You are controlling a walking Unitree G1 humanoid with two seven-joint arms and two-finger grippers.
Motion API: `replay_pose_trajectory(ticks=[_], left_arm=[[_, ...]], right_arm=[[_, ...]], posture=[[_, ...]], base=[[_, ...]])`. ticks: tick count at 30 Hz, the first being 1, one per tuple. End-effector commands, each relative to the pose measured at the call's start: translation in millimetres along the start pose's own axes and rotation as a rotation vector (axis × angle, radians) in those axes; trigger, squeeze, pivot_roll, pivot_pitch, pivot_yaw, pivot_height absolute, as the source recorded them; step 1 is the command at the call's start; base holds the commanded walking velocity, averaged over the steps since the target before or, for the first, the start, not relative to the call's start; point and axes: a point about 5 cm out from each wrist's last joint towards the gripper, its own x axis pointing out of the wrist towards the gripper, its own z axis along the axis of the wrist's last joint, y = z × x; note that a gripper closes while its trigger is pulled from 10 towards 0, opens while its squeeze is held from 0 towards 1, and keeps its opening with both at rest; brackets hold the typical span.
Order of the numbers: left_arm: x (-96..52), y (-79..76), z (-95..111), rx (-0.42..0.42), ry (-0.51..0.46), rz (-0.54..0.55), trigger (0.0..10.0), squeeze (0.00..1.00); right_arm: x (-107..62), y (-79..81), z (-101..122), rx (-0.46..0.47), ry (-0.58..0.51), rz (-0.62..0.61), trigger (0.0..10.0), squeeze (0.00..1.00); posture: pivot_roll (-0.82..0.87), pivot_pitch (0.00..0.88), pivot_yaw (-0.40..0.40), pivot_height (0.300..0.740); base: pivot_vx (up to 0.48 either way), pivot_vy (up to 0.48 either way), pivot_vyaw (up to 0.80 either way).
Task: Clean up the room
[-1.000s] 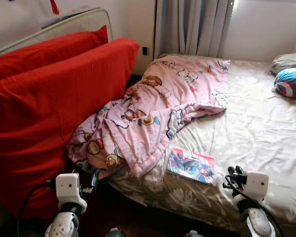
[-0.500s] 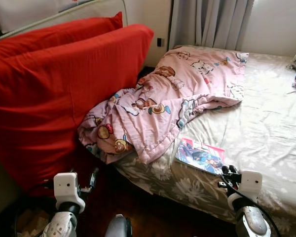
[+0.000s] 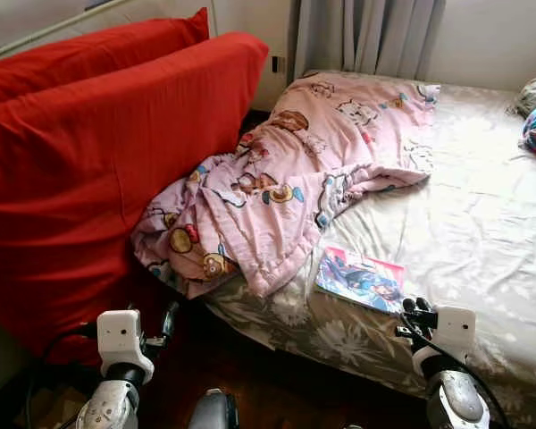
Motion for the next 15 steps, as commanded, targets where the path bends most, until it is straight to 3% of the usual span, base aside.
replay_pose_trajectory(ticks=[1, 7, 13, 15], left_arm=[[3.1, 1.4, 5.5, 0.006, -0.011, -0.004, 10.0, 0.00], [4.5, 0.1, 5.8, 0.005, -0.011, -0.011, 10.0, 0.00], [4.7, -0.4, 6.5, 0.005, -0.013, -0.015, 10.0, 0.00], [4.7, -0.3, 6.8, 0.006, -0.014, -0.015, 10.0, 0.00]], right_arm=[[2.3, 0.1, 0.2, 0.022, 0.006, -0.012, 10.0, 0.00], [3.1, -1.4, -2.5, 0.027, 0.028, -0.022, 10.0, 0.00], [4.3, 0.5, -3.0, 0.035, 0.029, -0.019, 10.0, 0.00], [4.8, 2.1, -1.9, 0.034, 0.016, -0.015, 10.0, 0.00]], posture=[[-0.01, 0.081, 0.031, 0.647], [-0.01, 0.084, 0.031, 0.647], [-0.01, 0.086, 0.032, 0.647], [0.00, 0.087, 0.032, 0.647]], base=[[0.281, 0.000, 0.00], [0.292, 0.000, 0.00], [0.300, 0.000, -0.67], [0.298, 0.000, 0.00]])
